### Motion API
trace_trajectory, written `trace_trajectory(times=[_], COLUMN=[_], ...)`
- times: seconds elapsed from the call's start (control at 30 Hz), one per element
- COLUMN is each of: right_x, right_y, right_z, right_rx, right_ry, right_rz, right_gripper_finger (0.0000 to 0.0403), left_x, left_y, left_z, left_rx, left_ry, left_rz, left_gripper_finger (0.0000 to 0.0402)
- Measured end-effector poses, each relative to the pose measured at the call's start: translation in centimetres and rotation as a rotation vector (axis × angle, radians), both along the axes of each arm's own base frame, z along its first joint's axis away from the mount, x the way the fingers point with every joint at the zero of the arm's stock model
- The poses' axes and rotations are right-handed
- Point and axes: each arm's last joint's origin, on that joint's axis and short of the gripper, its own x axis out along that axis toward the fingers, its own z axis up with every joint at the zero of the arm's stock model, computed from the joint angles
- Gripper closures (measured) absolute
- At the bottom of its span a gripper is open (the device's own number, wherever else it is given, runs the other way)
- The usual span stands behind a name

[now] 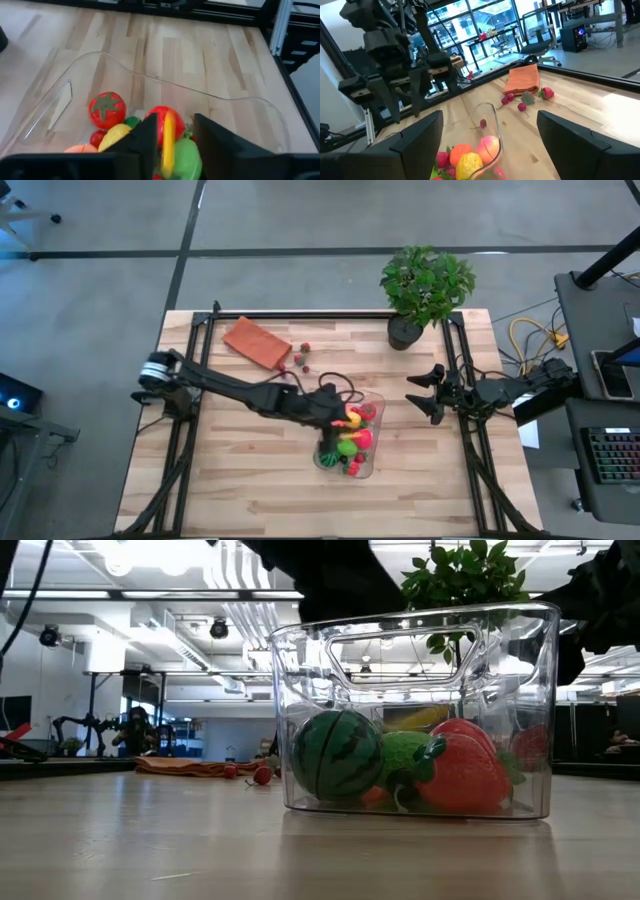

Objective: Pick and placing Produce into tupperware
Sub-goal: Put the bell pepper into the transparent bin, then put the cherry into the transparent bin

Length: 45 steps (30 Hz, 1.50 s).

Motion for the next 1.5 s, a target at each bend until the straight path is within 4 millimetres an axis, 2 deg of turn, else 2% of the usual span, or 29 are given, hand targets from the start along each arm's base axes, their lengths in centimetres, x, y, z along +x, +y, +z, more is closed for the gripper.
trace_trajectory(times=[0.07,0.17,0.27,0.37,0.43,0.5,0.67,0.73,0.8,0.97,1.23,1.5], right_x=[0.0,0.0,0.0,0.0,0.0,0.0,0.0,0.0,0.0,0.1,0.1,0.0], right_y=[0.0,0.0,0.0,0.0,0.0,0.0,0.0,0.0,0.0,0.0,0.0,0.0], right_z=[0.0,0.0,0.0,0.0,0.0,0.0,0.0,0.0,-0.1,-0.1,-0.1,-0.1], right_rx=[0.0,0.0,0.0,0.0,0.0,-0.001,-0.001,-0.002,-0.003,-0.003,-0.003,-0.003], right_ry=[0.0,0.0,0.0,0.0,-0.001,0.002,0.004,0.004,0.007,0.008,0.008,0.007], right_rz=[0.0,0.0,0.0,0.0,0.001,0.0,0.0,0.0,0.0,0.0,0.0,0.0], right_gripper_finger=[0.0088,0.0089,0.0092,0.0094,0.0094,0.0092,0.0088,0.0088,0.0088,0.0089,0.0085,0.0085], left_x=[0.5,0.1,-2.0,-4.9,-6.3,-7.0,-7.8,-7.9,-8.0,-7.9,-7.7,-6.7], left_y=[0.1,0.5,1.4,2.3,2.8,3.1,3.1,3.2,3.9,6.1,9.5,10.0], left_z=[0.1,0.8,1.9,2.7,2.1,0.6,-3.4,-4.9,-5.7,-6.9,-7.0,-9.0], left_rx=[-0.013,0.021,0.094,0.093,0.082,0.115,0.373,0.419,0.415,0.325,0.107,0.077], left_ry=[0.009,0.049,0.186,0.353,0.448,0.524,0.56,0.559,0.545,0.507,0.491,0.505], left_rz=[0.014,0.06,0.166,0.257,0.279,0.235,-0.063,-0.096,-0.058,0.08,0.08,0.057], left_gripper_finger=[0.0259,0.0204,0.0162,0.0143,0.0141,0.0143,0.0164,0.0171,0.0177,0.018,0.018,0.018])
